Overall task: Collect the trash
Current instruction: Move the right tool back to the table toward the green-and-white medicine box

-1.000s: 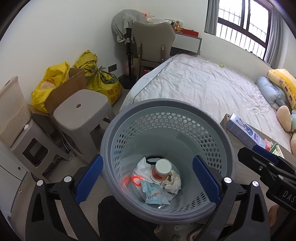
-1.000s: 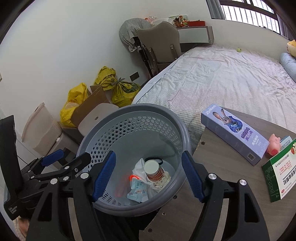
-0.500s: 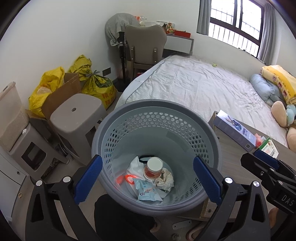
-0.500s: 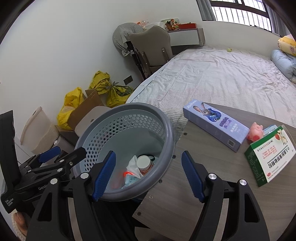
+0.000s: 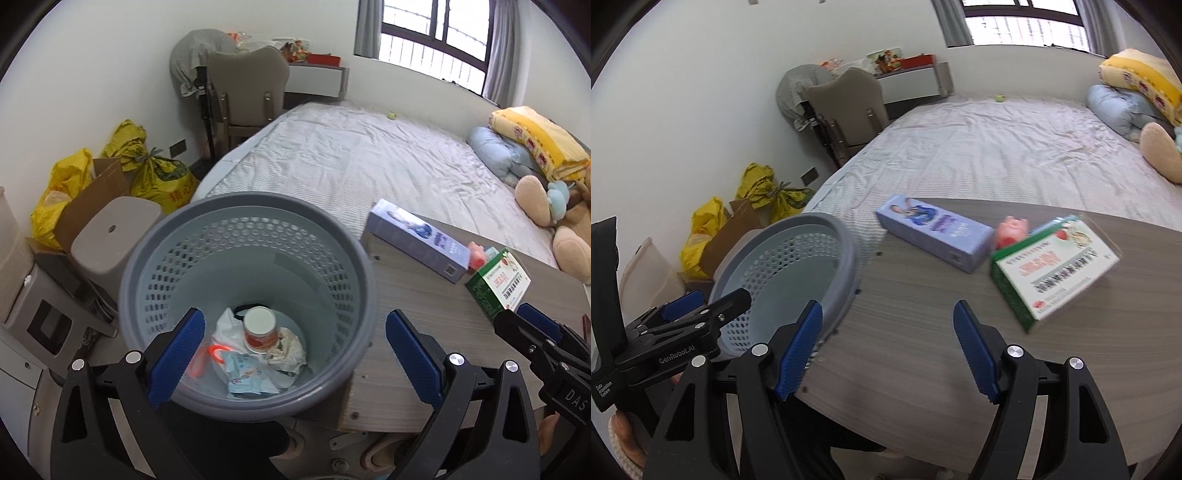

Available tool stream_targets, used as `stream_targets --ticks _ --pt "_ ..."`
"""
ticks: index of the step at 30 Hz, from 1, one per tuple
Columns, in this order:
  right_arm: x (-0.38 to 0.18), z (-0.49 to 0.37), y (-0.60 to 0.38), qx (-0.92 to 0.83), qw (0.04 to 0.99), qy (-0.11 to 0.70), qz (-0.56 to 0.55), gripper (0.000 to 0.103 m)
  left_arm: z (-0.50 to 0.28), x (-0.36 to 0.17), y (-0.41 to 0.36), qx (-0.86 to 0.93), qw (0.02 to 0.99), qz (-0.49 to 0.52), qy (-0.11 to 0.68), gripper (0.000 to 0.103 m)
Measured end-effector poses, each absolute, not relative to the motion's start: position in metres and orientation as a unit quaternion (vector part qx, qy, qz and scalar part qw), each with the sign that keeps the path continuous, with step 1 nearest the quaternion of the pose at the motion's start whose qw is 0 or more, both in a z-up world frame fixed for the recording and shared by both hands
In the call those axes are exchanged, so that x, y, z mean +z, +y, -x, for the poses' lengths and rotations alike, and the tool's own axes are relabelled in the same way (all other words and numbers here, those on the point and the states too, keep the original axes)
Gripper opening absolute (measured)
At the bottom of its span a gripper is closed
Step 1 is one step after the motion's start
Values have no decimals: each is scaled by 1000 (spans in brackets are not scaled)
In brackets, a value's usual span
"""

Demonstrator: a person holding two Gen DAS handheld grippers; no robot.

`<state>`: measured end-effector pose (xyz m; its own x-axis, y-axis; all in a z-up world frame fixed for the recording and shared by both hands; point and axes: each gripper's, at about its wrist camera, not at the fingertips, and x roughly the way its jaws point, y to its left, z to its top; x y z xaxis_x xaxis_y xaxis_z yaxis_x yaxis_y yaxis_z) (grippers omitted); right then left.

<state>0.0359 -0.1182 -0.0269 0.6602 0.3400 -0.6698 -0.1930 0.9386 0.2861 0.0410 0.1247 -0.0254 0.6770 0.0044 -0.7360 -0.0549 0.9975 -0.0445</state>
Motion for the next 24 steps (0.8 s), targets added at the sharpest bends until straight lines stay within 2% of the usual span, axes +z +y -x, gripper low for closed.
stream_targets --ticks 12,24 --pt "-51 -44 -190 43 910 399 -102 70 -66 -41 60 -46 908 17 417 97" --pt "-87 -78 -193 14 892 443 -92 70 -89 -56 38 -46 903 3 428 97"
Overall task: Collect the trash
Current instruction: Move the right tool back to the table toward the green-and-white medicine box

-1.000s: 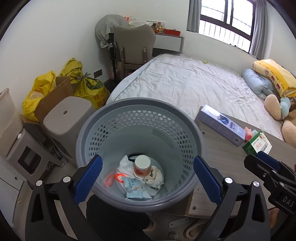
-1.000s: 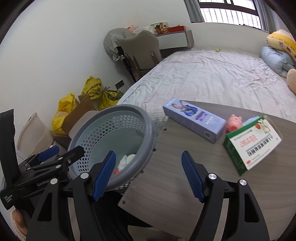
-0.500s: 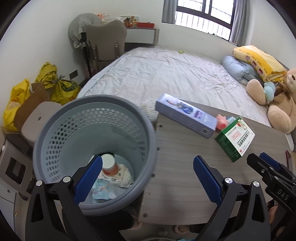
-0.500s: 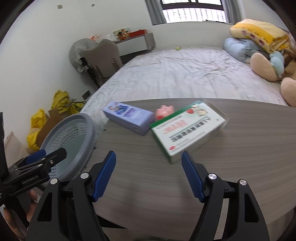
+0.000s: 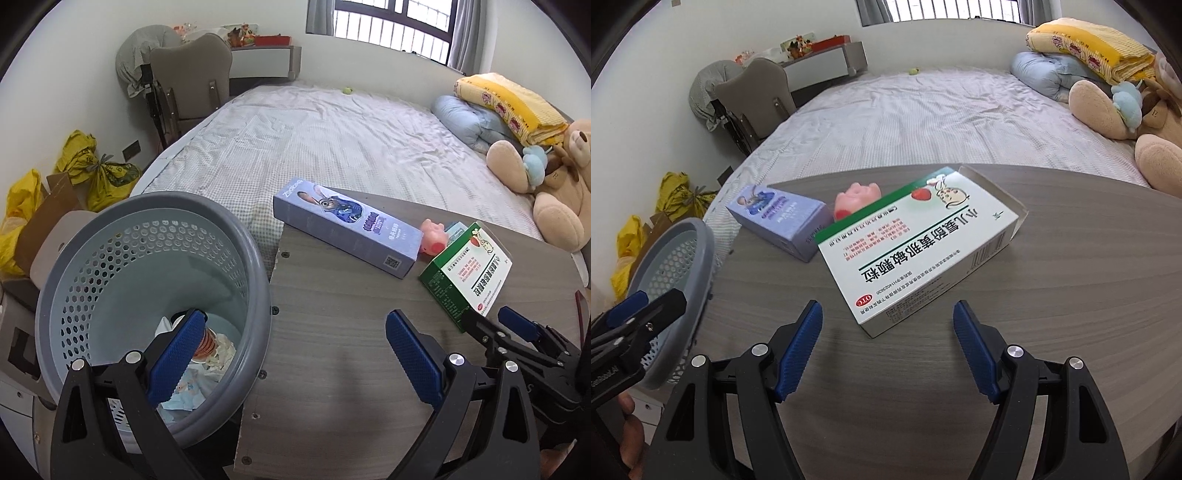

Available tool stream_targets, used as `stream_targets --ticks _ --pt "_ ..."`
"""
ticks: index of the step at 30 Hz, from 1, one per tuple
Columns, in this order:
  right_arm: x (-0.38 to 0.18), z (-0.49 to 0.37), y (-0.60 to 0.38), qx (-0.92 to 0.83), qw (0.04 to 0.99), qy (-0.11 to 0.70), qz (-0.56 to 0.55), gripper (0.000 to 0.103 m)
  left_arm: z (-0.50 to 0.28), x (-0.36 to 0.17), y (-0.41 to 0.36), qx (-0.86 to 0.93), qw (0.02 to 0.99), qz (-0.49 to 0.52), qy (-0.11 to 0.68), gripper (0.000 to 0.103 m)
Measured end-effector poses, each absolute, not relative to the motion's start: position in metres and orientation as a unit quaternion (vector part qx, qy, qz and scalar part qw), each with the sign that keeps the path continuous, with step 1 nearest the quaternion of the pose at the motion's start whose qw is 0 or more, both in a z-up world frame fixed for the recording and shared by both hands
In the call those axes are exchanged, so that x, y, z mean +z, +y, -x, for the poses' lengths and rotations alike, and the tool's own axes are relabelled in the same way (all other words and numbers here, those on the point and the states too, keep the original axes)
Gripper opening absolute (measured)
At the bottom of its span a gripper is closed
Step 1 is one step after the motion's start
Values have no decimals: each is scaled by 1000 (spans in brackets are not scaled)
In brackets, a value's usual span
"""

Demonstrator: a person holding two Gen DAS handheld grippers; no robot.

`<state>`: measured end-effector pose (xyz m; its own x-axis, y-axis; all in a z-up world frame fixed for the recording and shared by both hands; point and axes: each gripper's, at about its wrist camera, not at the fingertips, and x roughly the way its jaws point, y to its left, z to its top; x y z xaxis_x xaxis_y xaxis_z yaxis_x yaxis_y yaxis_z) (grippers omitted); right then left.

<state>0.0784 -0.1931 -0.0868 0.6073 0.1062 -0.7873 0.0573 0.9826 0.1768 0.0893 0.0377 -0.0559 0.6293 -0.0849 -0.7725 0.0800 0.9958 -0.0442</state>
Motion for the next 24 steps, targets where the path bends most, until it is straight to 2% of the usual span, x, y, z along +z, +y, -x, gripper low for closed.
stream_targets --ticks 10,24 --pt "-94 -81 -204 -21 888 447 -103 70 -94 -63 26 -47 898 -4 437 97" --pt "-93 -58 -277 -93 882 444 -130 70 -91 -59 11 -54 899 -10 435 97"
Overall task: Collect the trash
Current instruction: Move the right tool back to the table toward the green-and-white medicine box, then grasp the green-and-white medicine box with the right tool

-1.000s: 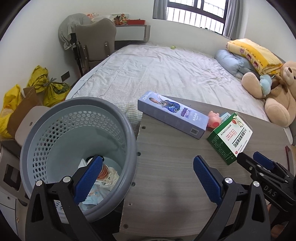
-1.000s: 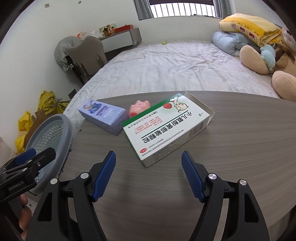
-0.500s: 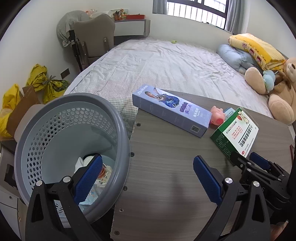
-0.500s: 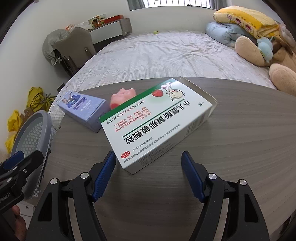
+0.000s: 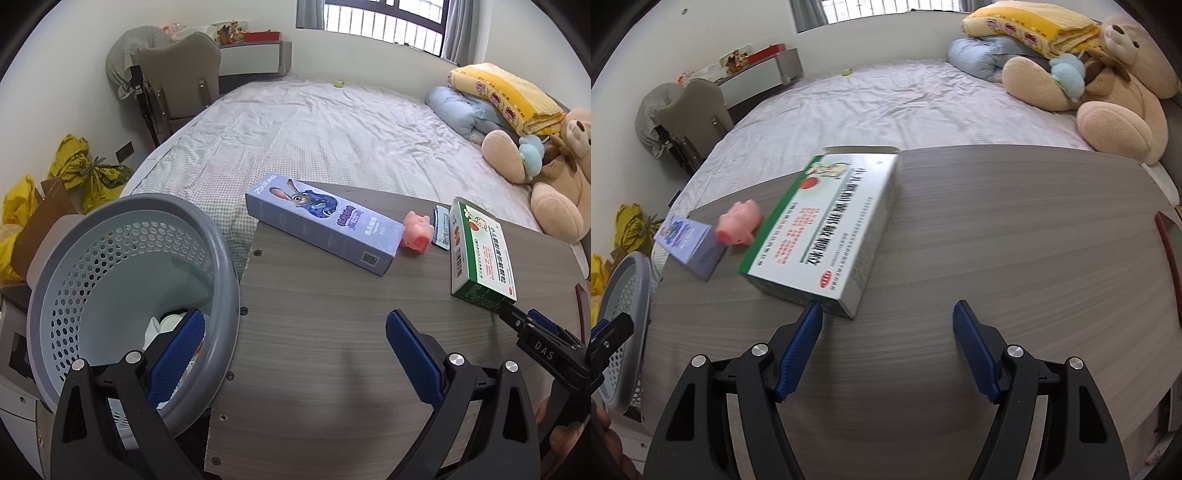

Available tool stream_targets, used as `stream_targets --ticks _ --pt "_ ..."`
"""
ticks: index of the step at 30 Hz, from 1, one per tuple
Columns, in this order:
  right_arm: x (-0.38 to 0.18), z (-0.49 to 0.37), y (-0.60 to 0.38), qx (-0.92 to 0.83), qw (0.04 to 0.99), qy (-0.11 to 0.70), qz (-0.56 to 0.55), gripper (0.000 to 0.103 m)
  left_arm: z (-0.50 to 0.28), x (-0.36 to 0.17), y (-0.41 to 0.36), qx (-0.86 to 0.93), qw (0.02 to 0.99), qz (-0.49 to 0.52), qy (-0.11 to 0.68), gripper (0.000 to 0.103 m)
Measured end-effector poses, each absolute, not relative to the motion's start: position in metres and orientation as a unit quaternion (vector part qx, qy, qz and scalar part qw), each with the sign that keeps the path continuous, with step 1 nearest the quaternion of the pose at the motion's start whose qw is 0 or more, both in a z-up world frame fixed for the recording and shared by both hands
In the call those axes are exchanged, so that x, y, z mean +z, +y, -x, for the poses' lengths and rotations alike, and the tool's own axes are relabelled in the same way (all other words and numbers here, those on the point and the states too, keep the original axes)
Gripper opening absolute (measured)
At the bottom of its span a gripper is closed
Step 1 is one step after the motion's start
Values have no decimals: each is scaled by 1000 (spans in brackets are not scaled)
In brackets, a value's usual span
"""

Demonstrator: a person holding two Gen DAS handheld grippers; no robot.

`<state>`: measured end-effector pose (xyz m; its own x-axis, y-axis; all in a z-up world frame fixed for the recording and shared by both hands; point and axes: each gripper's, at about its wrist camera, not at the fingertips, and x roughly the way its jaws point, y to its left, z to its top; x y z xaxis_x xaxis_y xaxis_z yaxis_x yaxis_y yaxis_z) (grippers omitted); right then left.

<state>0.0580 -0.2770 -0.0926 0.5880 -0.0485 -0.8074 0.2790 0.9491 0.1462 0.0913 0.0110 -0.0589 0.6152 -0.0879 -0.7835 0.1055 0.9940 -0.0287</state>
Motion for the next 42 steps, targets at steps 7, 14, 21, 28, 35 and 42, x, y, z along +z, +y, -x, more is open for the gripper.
stream_targets --ticks 7,14,21,28,35,42 --pt "-70 -54 -279 -79 891 429 -127 70 -93 -60 5 -61 898 -10 436 97" --pt "-54 -85 -263 -60 895 424 -124 70 -97 -61 0 -67 898 -10 435 97" --pt "-51 -121 -249 -67 887 443 -115 78 -102 -57 4 -66 903 2 424 97" --pt "-62 -149 -240 -90 874 466 -109 81 -101 -56 17 -57 903 8 426 97" --pt "-74 -156 -247 -121 859 482 -123 83 -97 -58 19 -61 901 10 429 97" --pt "-75 -161 -251 -118 850 493 -145 85 -95 -58 19 -60 901 10 430 97"
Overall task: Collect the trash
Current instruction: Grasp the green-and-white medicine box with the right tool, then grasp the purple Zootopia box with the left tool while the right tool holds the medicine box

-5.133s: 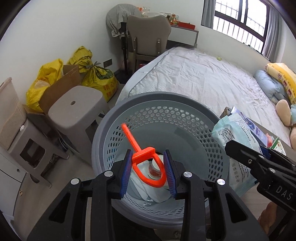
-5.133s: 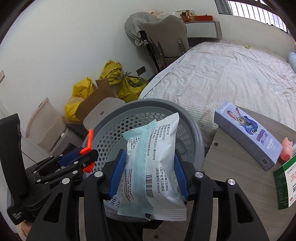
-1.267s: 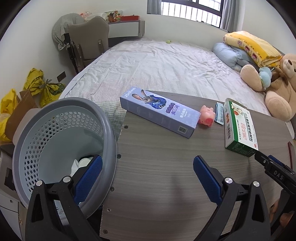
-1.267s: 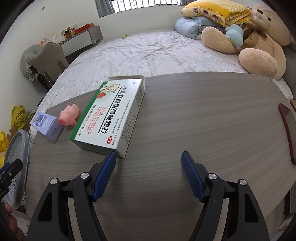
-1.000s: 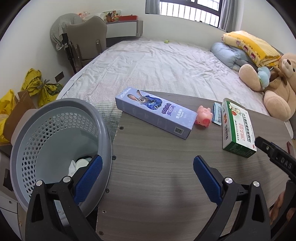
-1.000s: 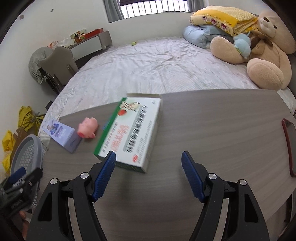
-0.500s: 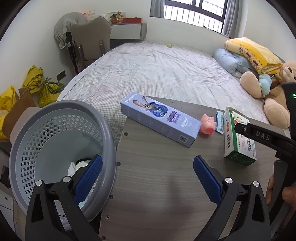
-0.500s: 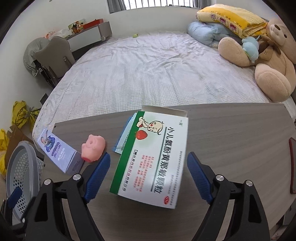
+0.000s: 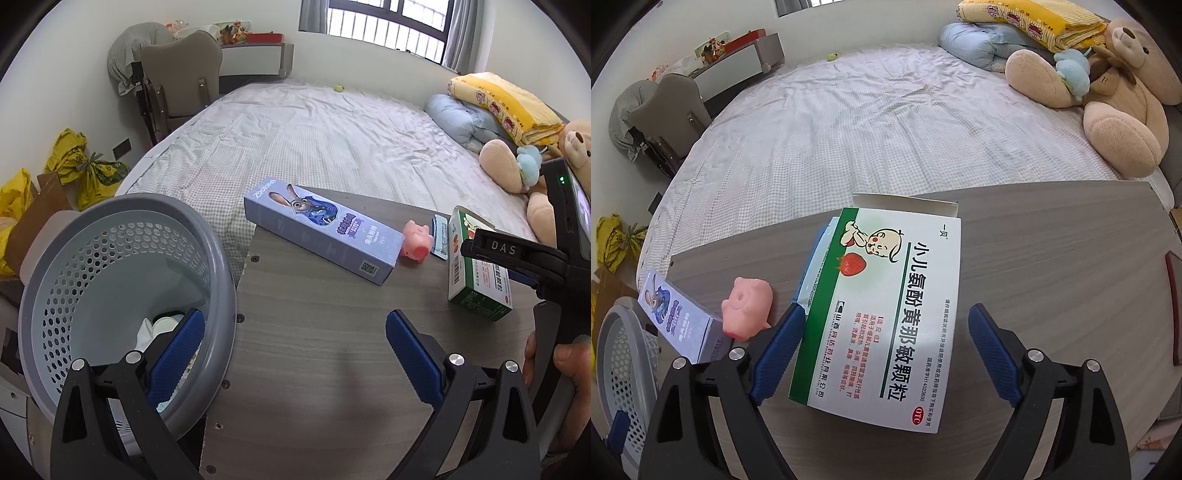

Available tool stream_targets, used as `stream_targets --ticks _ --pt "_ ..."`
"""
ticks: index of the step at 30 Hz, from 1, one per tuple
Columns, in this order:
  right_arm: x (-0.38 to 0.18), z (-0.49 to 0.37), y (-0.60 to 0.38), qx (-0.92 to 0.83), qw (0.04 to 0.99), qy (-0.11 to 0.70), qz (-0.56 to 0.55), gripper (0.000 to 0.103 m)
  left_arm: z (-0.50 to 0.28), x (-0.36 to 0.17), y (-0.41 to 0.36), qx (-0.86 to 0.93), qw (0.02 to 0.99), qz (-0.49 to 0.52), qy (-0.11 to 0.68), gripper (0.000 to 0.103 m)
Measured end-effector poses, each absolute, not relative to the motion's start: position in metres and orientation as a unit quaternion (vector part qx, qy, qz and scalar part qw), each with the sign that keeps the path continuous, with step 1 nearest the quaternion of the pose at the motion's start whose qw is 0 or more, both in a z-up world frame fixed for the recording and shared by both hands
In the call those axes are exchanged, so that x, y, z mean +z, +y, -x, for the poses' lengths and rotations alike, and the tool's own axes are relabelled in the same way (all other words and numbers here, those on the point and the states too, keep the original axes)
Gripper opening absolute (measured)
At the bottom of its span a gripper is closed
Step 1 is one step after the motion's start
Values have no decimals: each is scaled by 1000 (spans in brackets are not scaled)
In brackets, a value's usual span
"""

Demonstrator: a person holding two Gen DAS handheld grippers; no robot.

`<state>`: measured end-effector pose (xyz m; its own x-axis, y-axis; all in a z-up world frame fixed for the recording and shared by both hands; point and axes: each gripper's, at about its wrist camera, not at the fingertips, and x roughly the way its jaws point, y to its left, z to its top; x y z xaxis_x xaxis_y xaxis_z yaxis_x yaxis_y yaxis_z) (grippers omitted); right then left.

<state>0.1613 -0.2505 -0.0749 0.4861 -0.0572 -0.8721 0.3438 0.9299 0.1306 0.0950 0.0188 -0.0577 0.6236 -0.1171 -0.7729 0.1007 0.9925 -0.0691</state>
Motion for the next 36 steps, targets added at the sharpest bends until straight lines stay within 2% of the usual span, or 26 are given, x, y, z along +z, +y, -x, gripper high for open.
stream_targets --ticks 10,22,36 --pt "-92 -171 -251 -116 832 517 -165 85 -94 -58 12 -62 901 2 430 97" --pt "-87 -150 -257 -100 862 473 -153 81 -110 -61 12 -34 896 11 443 97" --pt "-80 -121 -279 -88 882 438 -149 81 -175 -51 -6 21 891 56 450 97"
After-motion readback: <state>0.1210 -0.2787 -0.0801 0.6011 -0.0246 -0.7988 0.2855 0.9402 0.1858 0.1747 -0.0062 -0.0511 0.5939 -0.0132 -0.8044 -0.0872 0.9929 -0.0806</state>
